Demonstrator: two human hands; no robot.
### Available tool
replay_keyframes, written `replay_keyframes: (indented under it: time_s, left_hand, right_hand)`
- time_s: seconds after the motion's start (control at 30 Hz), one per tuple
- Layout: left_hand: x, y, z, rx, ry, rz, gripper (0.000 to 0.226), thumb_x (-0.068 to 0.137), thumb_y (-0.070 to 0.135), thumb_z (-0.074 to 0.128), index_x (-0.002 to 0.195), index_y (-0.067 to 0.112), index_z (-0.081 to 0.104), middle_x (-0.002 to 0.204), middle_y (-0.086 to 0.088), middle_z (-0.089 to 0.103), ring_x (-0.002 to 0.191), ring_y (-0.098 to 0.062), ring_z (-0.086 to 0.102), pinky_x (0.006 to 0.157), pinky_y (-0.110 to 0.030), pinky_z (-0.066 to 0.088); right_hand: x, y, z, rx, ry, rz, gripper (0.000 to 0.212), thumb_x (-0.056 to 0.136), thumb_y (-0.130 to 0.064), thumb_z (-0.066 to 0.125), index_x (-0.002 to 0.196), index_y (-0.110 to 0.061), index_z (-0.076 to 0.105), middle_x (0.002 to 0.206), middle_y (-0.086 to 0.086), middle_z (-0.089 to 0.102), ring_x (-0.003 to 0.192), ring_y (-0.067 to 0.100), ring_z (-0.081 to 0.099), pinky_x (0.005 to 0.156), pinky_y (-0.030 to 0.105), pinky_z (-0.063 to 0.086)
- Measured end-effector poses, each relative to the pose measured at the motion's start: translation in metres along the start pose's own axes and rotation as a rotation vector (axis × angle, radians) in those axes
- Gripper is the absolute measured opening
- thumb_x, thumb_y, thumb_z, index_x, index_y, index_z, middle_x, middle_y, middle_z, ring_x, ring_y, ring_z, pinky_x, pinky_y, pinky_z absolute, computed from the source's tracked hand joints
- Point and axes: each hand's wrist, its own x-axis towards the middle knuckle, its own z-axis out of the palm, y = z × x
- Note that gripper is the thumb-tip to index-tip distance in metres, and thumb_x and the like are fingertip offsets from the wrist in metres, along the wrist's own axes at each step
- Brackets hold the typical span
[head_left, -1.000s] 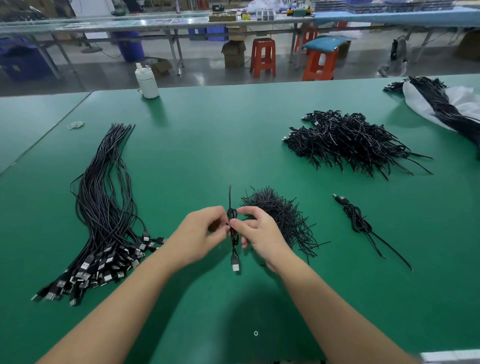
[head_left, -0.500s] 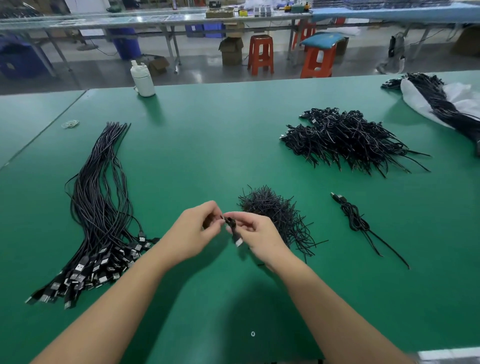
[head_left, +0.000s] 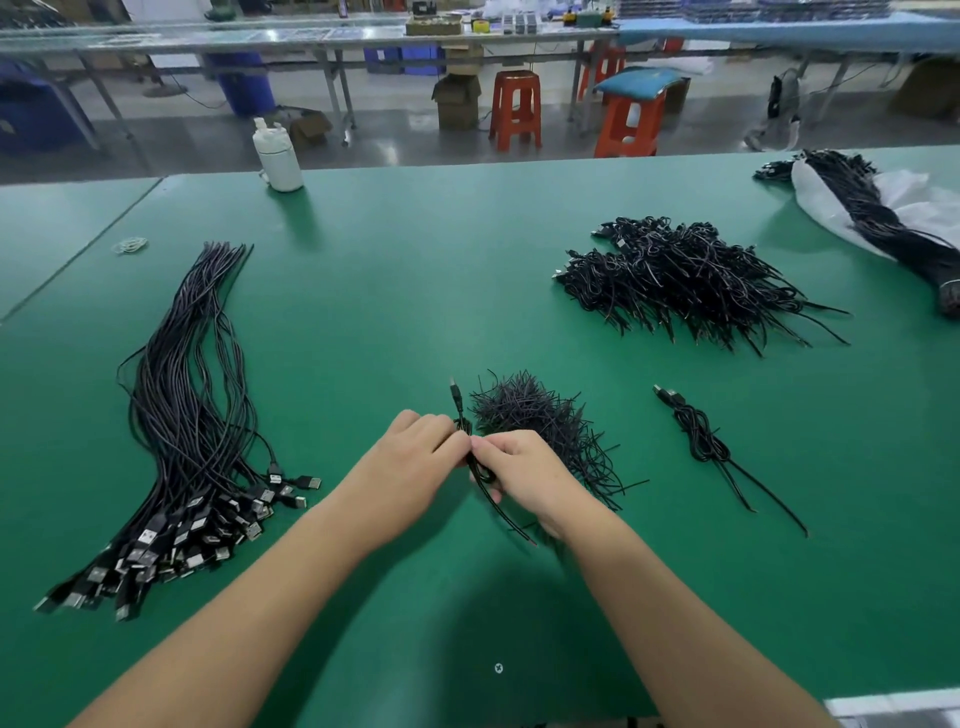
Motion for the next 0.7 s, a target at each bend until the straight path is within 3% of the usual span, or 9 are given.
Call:
replay_keyframes:
  time_s: [0.1, 0.2, 0.33, 0.57, 0.7]
  left_hand:
    - [0.002, -0.001, 0.013, -0.022, 0.078, -0.081, 0.005, 0.092, 0.013, 0.058, 0.097, 0.015, 0.058, 0.088, -0.002, 0.057, 0.075, -0.022, 0.049, 0.074, -0.034, 0.042]
    - [-0.005, -0.005, 0.032, -0.119, 0.096, -0.338, 0.017, 0.096, 0.025, 0.052, 0.105, 0.012, 0.06, 0.095, -0.001, 0.061, 0.08, -0.019, 0.051, 0.077, -0.034, 0.045]
    - [-0.029, -0.02, 0.057, -0.193, 0.008, -0.663, 0.015, 0.094, 0.015, 0.058, 0.106, 0.008, 0.062, 0.1, -0.006, 0.063, 0.088, -0.028, 0.057, 0.083, -0.039, 0.047]
    - [-0.039, -0.024, 0.07, -0.107, 0.017, -0.705, 0.01, 0.086, 0.005, 0.062, 0.094, 0.007, 0.066, 0.089, -0.006, 0.062, 0.082, -0.026, 0.053, 0.074, -0.04, 0.048]
    - [-0.041, -0.024, 0.072, -0.112, 0.046, -0.729, 0.008, 0.084, 0.003, 0.062, 0.091, 0.006, 0.066, 0.086, -0.004, 0.061, 0.081, -0.024, 0.053, 0.073, -0.038, 0.048]
  right_hand:
    - [0.001, -0.003, -0.011, -0.079, 0.085, 0.016, 0.04, 0.097, -0.035, 0.057, 0.074, -0.004, 0.068, 0.064, -0.001, 0.064, 0.05, 0.018, 0.048, 0.057, 0.028, 0.041]
    - [0.005, -0.002, -0.04, -0.33, 0.259, 0.003, 0.039, 0.096, -0.041, 0.057, 0.076, -0.011, 0.072, 0.056, -0.004, 0.059, 0.047, 0.012, 0.047, 0.053, 0.024, 0.038]
    - [0.003, 0.01, -0.099, -0.689, 0.473, 0.074, 0.039, 0.099, -0.036, 0.054, 0.066, -0.018, 0.065, 0.051, -0.004, 0.054, 0.042, 0.011, 0.041, 0.045, 0.022, 0.035]
    - [-0.003, 0.051, -0.177, -0.993, 0.565, 0.39, 0.036, 0.094, -0.034, 0.06, 0.073, -0.005, 0.062, 0.063, 0.008, 0.059, 0.06, 0.024, 0.057, 0.054, 0.027, 0.042]
    - [-0.001, 0.063, -0.184, -1.037, 0.546, 0.414, 0.041, 0.092, -0.036, 0.066, 0.067, -0.004, 0.057, 0.062, 0.009, 0.059, 0.061, 0.026, 0.059, 0.054, 0.028, 0.043]
